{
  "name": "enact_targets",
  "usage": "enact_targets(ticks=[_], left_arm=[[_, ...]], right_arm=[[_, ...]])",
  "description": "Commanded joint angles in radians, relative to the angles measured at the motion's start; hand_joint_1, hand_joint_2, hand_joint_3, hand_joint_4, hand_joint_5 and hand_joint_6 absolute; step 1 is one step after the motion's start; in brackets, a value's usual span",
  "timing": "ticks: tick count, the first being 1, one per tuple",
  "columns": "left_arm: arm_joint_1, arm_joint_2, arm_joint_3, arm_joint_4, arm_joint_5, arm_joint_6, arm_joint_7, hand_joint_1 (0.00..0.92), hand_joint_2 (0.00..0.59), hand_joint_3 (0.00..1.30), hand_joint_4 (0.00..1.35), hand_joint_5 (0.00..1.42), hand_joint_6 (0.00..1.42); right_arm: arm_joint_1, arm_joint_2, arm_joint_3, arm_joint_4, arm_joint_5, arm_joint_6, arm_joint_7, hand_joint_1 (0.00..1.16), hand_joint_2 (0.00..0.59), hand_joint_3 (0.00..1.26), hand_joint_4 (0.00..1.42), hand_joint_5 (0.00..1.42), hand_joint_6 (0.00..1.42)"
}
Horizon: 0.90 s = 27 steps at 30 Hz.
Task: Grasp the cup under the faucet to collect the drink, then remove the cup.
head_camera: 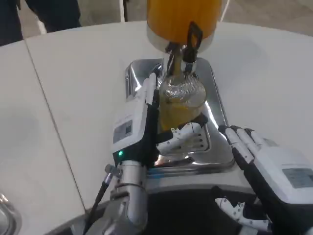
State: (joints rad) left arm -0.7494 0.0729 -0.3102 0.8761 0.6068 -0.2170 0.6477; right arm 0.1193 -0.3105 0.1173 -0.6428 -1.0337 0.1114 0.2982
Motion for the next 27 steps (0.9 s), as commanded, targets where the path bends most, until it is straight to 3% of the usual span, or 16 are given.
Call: enact_targets(ticks=[1, 11, 16, 20, 24, 27], left_arm=[[-0.011, -0.015, -0.004, 0.018, -0.013, -0.039, 0.018, 0.192, 0.042, 0.00, 0.00, 0.12, 0.09], [-0.033, -0.050, -0.015, 0.063, -0.010, -0.029, 0.044, 0.255, 0.046, 0.00, 0.00, 0.20, 0.18], [-0.058, -0.082, -0.029, 0.101, -0.002, -0.004, 0.074, 0.288, 0.048, 0.00, 0.01, 0.30, 0.28], [-0.088, -0.117, -0.033, 0.145, -0.007, 0.005, 0.114, 0.321, 0.054, 0.12, 0.18, 0.57, 0.68], [-0.107, -0.146, -0.034, 0.182, -0.010, -0.009, 0.159, 0.361, 0.055, 0.39, 0.49, 0.87, 1.05], [-0.118, -0.173, -0.031, 0.215, -0.023, -0.017, 0.178, 0.387, 0.058, 0.56, 0.69, 1.02, 1.24]], right_arm=[[-0.002, 0.006, -0.001, -0.015, 0.001, 0.011, 0.012, 0.52, 0.428, 0.00, 0.00, 0.00, 0.07], [-0.019, 0.026, -0.008, -0.009, 0.006, 0.050, 0.025, 0.53, 0.428, 0.00, 0.00, 0.00, 0.08], [-0.019, 0.035, -0.014, -0.010, 0.001, 0.076, 0.025, 0.53, 0.424, 0.00, 0.00, 0.00, 0.08], [-0.019, 0.026, -0.017, -0.009, -0.013, 0.088, 0.032, 0.53, 0.426, 0.00, 0.00, 0.00, 0.08], [-0.015, 0.034, -0.027, -0.010, -0.013, 0.110, 0.034, 0.53, 0.429, 0.00, 0.00, 0.00, 0.08], [-0.008, 0.029, -0.032, -0.019, -0.018, 0.119, 0.043, 0.53, 0.430, 0.00, 0.00, 0.00, 0.09]])
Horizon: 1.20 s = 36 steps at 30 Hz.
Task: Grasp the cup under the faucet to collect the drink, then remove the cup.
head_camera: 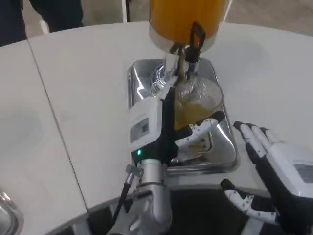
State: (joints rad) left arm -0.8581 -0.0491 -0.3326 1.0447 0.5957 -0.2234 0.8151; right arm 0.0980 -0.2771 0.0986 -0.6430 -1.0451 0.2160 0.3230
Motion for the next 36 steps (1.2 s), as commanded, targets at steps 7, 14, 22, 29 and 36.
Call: enact_targets(ticks=[7, 14, 22, 29, 36], left_arm=[[-0.027, -0.095, 0.007, 0.099, -0.048, -0.040, 0.089, 0.550, 0.082, 1.00, 1.19, 1.40, 1.42], [-0.027, -0.058, 0.005, 0.099, -0.051, -0.081, 0.116, 0.590, 0.076, 1.10, 1.19, 1.42, 1.42], [-0.002, 0.004, 0.002, 0.072, -0.037, -0.098, 0.117, 0.596, 0.066, 1.13, 1.16, 1.42, 1.42], [0.029, 0.062, 0.003, 0.033, -0.032, -0.131, 0.111, 0.589, 0.062, 1.15, 1.15, 1.42, 1.42], [0.059, 0.118, 0.017, -0.015, -0.025, -0.106, 0.140, 0.597, 0.051, 1.18, 1.15, 1.42, 1.42]], right_arm=[[0.007, -0.015, -0.028, -0.026, 0.012, 0.022, 0.052, 0.53, 0.429, 0.00, 0.00, 0.00, 0.09], [-0.030, -0.021, -0.021, 0.007, 0.036, 0.004, 0.038, 0.52, 0.433, 0.00, 0.00, 0.00, 0.09], [-0.053, -0.016, -0.008, 0.046, 0.040, -0.003, 0.011, 0.52, 0.432, 0.00, 0.00, 0.00, 0.09], [-0.067, -0.016, 0.001, 0.068, 0.054, -0.012, -0.017, 0.52, 0.433, 0.00, 0.00, 0.00, 0.09], [-0.083, -0.021, 0.025, 0.083, 0.053, -0.019, -0.019, 0.52, 0.439, 0.00, 0.00, 0.00, 0.10]])
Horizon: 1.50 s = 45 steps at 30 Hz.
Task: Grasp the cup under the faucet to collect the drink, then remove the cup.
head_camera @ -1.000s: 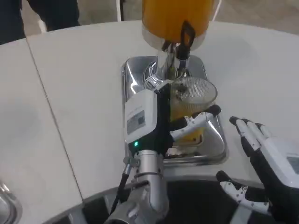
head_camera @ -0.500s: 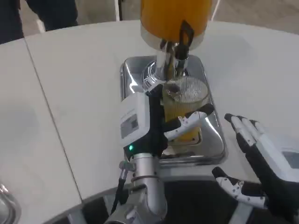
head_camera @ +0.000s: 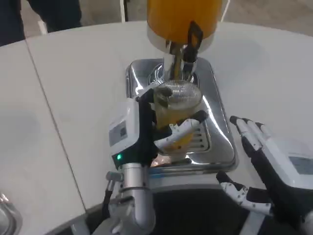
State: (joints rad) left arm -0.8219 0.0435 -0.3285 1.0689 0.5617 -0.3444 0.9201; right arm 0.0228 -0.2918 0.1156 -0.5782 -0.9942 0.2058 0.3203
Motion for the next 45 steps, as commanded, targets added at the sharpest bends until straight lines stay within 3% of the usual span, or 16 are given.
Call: enact_targets(ticks=[1, 8, 16, 21, 27, 37, 45], left_arm=[[0.026, 0.034, 0.018, -0.044, 0.007, 0.019, 0.035, 0.597, 0.051, 1.18, 1.15, 1.42, 1.42], [0.057, 0.101, 0.036, -0.103, 0.015, 0.023, 0.021, 0.592, 0.048, 1.18, 1.15, 1.42, 1.42], [0.122, 0.150, 0.045, -0.190, 0.009, 0.020, -0.015, 0.590, 0.047, 1.18, 1.15, 1.42, 1.42], [0.192, 0.192, 0.072, -0.323, -0.001, 0.022, -0.072, 0.590, 0.046, 1.19, 1.15, 1.42, 1.42], [0.300, 0.247, 0.109, -0.490, 0.002, 0.028, -0.148, 0.590, 0.046, 1.19, 1.15, 1.42, 1.42], [0.420, 0.258, 0.179, -0.721, -0.019, 0.068, -0.270, 0.590, 0.045, 1.19, 1.15, 1.42, 1.42], [0.567, 0.293, 0.221, -0.922, -0.007, 0.053, -0.380, 0.590, 0.045, 1.19, 1.15, 1.42, 1.42]], right_arm=[[-0.010, -0.006, 0.007, 0.021, 0.005, -0.009, -0.018, 0.52, 0.439, 0.00, 0.00, 0.00, 0.10], [-0.025, -0.012, 0.008, 0.031, 0.012, -0.023, -0.029, 0.52, 0.444, 0.00, 0.00, 0.00, 0.10], [-0.030, -0.017, 0.012, 0.036, 0.012, -0.030, -0.045, 0.51, 0.446, 0.00, 0.00, 0.00, 0.10], [-0.022, -0.036, 0.006, 0.009, -0.033, -0.032, -0.054, 0.52, 0.442, 0.00, 0.00, 0.00, 0.10], [-0.023, -0.047, -0.005, 0.019, -0.022, -0.037, -0.058, 0.51, 0.444, 0.00, 0.00, 0.00, 0.09], [-0.030, -0.064, 0.025, 0.034, -0.039, -0.087, -0.091, 0.51, 0.447, 0.00, 0.00, 0.00, 0.08], [-0.041, -0.063, 0.017, 0.064, -0.028, -0.093, -0.118, 0.50, 0.456, 0.00, 0.00, 0.00, 0.03]])
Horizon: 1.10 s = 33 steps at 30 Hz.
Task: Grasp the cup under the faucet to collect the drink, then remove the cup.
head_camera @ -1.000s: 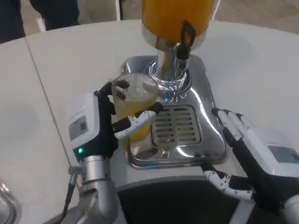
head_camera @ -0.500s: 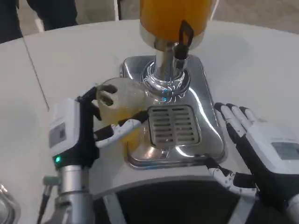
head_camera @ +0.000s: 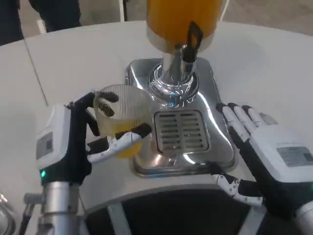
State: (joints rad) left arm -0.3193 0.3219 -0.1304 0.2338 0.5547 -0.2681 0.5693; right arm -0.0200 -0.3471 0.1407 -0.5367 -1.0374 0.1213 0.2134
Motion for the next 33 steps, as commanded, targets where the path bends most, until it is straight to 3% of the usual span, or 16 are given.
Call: enact_targets(ticks=[1, 7, 14, 21, 33], left_arm=[[0.076, 0.013, 0.028, -0.098, -0.001, -0.022, -0.033, 0.590, 0.045, 1.19, 1.15, 1.42, 1.42], [0.115, -0.012, 0.043, -0.169, -0.009, -0.028, -0.062, 0.590, 0.045, 1.19, 1.15, 1.42, 1.42], [0.209, 0.011, 0.056, -0.309, -0.022, -0.064, -0.156, 0.586, 0.046, 1.19, 1.15, 1.42, 1.42], [0.320, 0.015, 0.082, -0.424, -0.023, -0.092, -0.222, 0.589, 0.044, 1.20, 1.15, 1.42, 1.42], [0.443, -0.030, 0.083, -0.548, -0.016, -0.106, -0.272, 0.591, 0.044, 1.20, 1.13, 1.42, 1.42]], right_arm=[[0.001, -0.008, -0.007, 0.023, 0.014, -0.012, -0.016, 0.50, 0.456, 0.00, 0.00, 0.00, 0.03], [0.002, -0.018, -0.005, 0.009, 0.014, -0.034, -0.013, 0.49, 0.456, 0.00, 0.00, 0.00, 0.03], [0.038, -0.036, -0.013, -0.021, 0.022, -0.069, -0.022, 0.49, 0.463, 0.00, 0.00, 0.00, 0.02], [0.073, -0.027, -0.007, -0.047, 0.020, -0.106, -0.053, 0.48, 0.465, 0.00, 0.00, 0.00, 0.02], [0.155, -0.003, 0.003, -0.087, 0.002, -0.134, -0.065, 0.46, 0.492, 0.00, 0.00, 0.00, 0.02]])
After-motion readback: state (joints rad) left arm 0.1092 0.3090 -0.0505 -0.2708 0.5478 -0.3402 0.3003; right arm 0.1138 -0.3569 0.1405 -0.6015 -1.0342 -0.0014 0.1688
